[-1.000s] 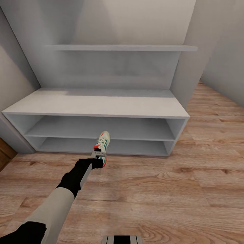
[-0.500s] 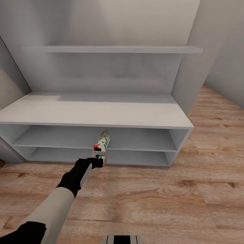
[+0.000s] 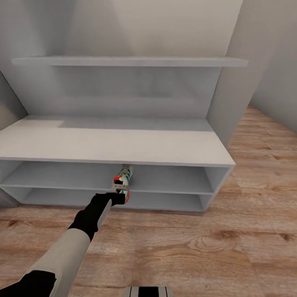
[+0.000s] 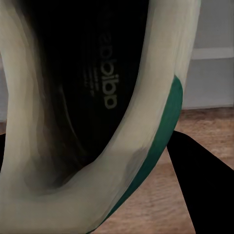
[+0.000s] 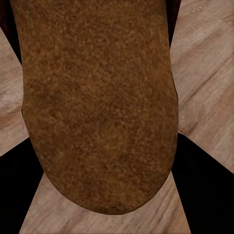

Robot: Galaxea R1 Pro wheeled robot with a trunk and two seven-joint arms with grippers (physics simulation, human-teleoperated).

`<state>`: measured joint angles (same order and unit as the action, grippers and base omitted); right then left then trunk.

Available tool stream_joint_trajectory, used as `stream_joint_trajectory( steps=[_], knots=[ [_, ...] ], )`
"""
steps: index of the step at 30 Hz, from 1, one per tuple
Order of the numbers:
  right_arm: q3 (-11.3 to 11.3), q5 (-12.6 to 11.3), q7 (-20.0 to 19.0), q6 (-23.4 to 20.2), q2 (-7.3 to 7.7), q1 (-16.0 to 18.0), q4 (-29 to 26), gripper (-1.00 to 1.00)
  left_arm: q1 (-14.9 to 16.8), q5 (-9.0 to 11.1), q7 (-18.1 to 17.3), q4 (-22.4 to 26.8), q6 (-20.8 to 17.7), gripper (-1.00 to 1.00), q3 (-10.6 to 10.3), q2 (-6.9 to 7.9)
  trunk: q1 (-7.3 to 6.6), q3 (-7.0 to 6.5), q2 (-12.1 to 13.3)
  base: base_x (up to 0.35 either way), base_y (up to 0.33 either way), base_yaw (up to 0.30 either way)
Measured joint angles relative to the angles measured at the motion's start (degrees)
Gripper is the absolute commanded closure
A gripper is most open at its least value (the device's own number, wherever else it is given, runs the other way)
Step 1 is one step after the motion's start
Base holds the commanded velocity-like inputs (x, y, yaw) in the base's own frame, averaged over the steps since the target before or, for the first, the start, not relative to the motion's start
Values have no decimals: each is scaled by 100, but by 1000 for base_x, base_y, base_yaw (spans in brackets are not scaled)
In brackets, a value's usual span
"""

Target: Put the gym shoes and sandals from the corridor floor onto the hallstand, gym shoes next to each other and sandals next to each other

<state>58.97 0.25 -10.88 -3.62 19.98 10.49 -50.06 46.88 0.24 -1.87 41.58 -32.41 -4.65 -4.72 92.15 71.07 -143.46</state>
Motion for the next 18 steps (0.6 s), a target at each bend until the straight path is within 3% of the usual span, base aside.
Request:
stream_joint_trajectory(
  steps=[6, 7, 10, 18],
  knots=[
    [-5, 1, 0, 0, 0, 0, 5, 100, -7, -29, 21, -3, 15, 100, 1, 0, -5, -1, -2, 182, -2, 0],
    [-5, 0, 0, 0, 0, 0, 5, 100, -7, -124, 38, 32, 21, 100, 8, 2, -6, -1, -2, 296, -1, 0],
    [-6, 0, 0, 0, 0, 0, 5, 100, -10, -19, 40, 118, 24, 100, -4, -2, -4, -1, -2, 221, 0, 0],
    [-5, 0, 0, 0, 0, 0, 5, 100, -15, -31, 47, 144, 49, 100, -7, -5, -2, -1, -1, 48, 0, 0]
  ],
)
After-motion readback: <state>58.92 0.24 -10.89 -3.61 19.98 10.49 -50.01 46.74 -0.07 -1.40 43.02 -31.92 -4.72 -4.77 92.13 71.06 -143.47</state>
